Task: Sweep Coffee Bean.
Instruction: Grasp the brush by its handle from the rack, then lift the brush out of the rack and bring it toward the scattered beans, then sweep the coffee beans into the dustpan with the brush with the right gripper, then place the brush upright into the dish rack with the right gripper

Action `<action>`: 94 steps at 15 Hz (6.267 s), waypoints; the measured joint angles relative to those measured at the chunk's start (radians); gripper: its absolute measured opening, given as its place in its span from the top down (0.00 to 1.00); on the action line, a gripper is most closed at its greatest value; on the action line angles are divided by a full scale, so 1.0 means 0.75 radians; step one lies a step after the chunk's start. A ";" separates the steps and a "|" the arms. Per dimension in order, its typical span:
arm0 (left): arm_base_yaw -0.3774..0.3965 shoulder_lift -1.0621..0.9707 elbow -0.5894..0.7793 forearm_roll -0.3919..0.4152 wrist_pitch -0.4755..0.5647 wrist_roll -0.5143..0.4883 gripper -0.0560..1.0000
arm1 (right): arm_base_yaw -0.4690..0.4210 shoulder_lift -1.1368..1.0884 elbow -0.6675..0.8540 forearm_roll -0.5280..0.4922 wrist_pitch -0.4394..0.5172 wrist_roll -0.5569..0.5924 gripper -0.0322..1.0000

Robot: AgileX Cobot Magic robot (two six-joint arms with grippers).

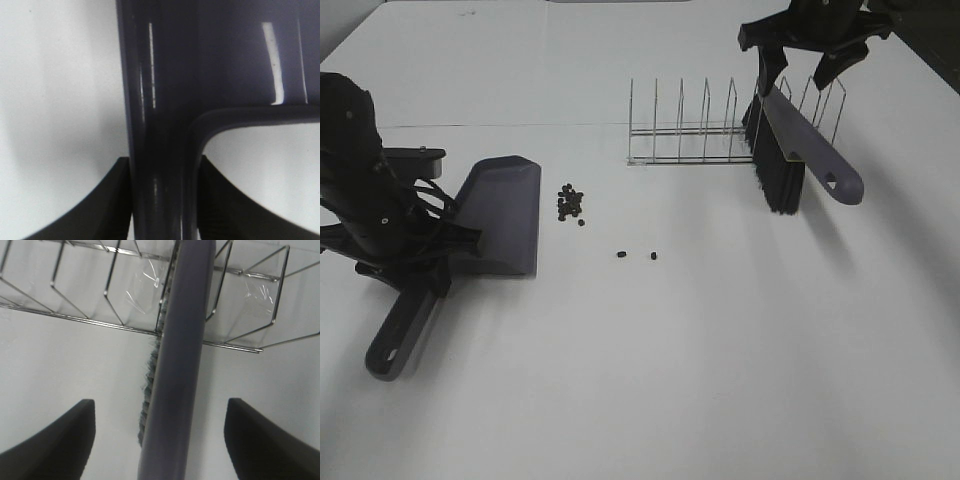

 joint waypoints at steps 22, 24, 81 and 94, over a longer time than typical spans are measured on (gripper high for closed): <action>0.000 0.000 0.000 0.000 0.000 0.000 0.61 | -0.035 0.209 -0.021 0.009 -0.093 -0.009 0.67; 0.000 0.000 0.000 0.000 0.000 0.000 0.61 | -0.035 0.196 -0.059 0.009 -0.056 -0.008 0.67; -0.091 -0.020 0.215 0.264 -0.291 -0.289 0.61 | 0.653 0.304 -0.192 0.333 -0.044 0.405 0.68; -0.089 -0.020 0.215 0.268 -0.288 -0.292 0.61 | 0.648 0.025 -0.084 -0.189 0.007 0.332 0.68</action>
